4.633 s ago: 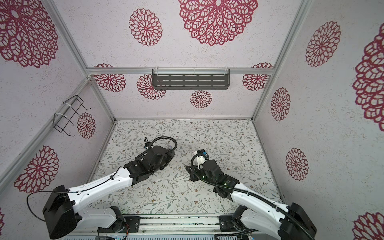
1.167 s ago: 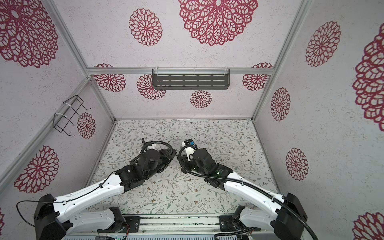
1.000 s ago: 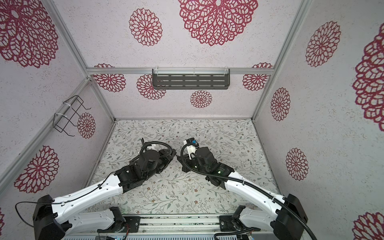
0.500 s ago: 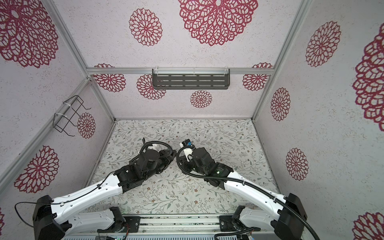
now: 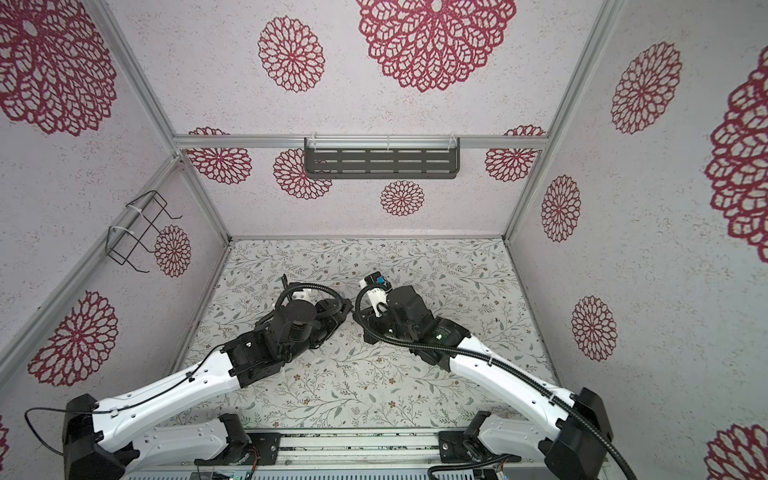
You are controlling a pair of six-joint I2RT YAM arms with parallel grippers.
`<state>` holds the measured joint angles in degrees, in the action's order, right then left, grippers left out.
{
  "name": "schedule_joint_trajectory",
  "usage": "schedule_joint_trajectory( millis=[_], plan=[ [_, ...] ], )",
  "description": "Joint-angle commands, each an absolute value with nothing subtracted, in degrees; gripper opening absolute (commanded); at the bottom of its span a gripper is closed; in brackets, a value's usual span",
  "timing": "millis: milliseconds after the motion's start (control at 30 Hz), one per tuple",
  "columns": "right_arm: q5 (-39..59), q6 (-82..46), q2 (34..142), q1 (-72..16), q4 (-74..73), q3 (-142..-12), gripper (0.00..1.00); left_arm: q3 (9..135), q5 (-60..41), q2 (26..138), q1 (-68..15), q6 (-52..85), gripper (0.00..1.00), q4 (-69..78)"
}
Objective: Unlock with the key
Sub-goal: 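Push the key into the padlock's keyhole with the right gripper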
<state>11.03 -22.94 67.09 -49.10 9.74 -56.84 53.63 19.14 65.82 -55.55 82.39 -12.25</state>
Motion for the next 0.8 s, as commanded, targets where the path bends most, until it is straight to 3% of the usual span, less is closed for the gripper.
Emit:
schedule_joint_trajectory(
  millis=[0,333,600,767],
  plan=[
    [15.32,-25.69,67.71,-48.9,-1.68,-63.75,0.0,54.76,9.42,68.43,-60.68,79.86,0.0,-12.89],
    [9.6,-21.3,66.34,-49.0,3.08,-60.09,0.0,53.63,12.7,65.97,-55.28,77.43,0.0,-17.88],
    [11.72,-20.2,64.25,-49.1,3.01,-57.19,0.29,52.86,16.17,66.1,-53.17,78.01,0.0,-15.62],
    [9.18,-23.04,61.97,-49.11,2.57,-54.15,0.33,52.5,18.01,65.92,-52.82,79.42,0.0,-14.86]
  ],
)
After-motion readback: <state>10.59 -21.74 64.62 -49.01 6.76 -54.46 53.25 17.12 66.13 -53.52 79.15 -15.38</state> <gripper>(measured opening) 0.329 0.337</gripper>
